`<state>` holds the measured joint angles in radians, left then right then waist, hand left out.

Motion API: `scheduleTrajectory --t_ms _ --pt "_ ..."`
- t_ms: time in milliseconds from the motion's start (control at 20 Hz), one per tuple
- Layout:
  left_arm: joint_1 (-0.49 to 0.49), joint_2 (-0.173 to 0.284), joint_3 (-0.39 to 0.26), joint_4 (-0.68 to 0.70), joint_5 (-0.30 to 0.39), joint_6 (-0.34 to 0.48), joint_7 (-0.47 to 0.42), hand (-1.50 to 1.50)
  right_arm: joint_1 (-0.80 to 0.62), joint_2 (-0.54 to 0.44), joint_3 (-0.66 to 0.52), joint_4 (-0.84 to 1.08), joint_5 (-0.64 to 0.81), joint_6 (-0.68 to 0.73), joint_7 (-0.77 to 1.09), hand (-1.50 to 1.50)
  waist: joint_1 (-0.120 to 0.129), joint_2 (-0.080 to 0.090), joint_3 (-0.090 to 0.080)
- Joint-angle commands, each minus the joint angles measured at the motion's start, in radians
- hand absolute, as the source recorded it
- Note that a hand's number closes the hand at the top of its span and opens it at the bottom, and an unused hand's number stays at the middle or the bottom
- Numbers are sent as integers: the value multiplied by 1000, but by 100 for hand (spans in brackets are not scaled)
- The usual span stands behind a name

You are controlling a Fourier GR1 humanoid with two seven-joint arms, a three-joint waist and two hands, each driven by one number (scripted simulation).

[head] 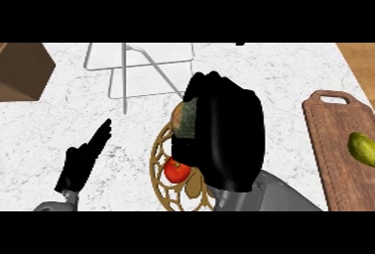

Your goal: Pick the squash from the placemat and place it in the tiered shelf

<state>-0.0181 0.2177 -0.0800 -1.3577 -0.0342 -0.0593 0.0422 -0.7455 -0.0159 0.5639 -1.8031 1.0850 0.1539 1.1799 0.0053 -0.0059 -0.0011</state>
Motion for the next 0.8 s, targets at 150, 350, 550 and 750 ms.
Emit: scheduleTrajectory --t_ms 150,350,550,750 --pt "-54 -11 11 34 -7 2 8 0 -251 15 -190 144 -32 41 133 150 5 6 0" --pt "-12 -43 -44 -39 -38 21 34 0 -394 15 -316 378 7 -12 38 150 25 10 0" --pt "-31 -11 3 -3 -15 -4 0 0 -490 15 -410 595 25 -106 -66 150 28 15 0" --pt "-10 -1 9 15 -16 -23 -24 0 -551 15 -439 783 -1 -184 -156 150 26 13 0"
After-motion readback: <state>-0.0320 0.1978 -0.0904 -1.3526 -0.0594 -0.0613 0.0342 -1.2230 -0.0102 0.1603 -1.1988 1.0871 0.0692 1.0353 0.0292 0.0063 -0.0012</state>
